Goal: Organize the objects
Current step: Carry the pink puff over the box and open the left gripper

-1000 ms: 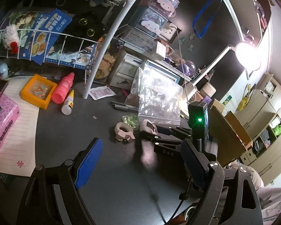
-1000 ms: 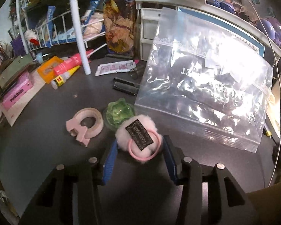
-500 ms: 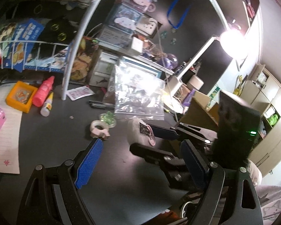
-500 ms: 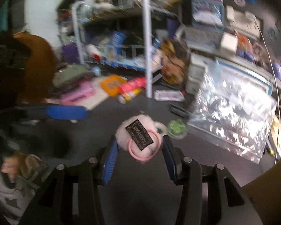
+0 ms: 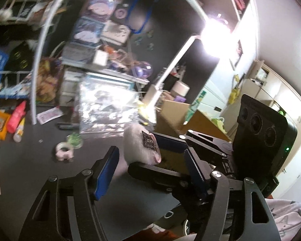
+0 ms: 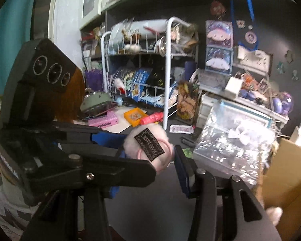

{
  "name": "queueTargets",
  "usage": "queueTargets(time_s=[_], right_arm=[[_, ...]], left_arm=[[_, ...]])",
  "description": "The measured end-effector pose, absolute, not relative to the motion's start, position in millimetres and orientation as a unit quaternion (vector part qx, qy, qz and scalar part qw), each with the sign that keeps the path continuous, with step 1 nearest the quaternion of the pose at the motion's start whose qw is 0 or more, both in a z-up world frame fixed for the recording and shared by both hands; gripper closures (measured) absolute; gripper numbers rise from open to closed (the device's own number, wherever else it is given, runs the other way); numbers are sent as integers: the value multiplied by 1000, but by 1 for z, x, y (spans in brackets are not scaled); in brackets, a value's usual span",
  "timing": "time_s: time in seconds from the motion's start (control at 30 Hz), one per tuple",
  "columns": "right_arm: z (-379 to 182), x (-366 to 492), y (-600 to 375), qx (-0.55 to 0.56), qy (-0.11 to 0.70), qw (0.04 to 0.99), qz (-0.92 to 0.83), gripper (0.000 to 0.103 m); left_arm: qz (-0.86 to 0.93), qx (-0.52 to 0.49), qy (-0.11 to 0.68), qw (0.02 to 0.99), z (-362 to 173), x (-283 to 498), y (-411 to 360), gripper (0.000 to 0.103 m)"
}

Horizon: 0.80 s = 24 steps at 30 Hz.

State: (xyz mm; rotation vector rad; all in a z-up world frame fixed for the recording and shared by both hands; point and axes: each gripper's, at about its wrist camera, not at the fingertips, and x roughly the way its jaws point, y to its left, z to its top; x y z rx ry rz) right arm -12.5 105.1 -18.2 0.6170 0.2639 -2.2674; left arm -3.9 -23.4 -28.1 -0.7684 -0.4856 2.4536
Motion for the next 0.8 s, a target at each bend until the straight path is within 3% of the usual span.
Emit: queueTargets(time_s=[0.27,0.8], right_arm=[[2,-1,157,213,86,348,-909,59],[1,-16,264,218,47,273,-936,59]], left_arm=[[900,-284,-137,302,-3,-19,35,47],[875,-321,-85,353,1,-70,137,48]])
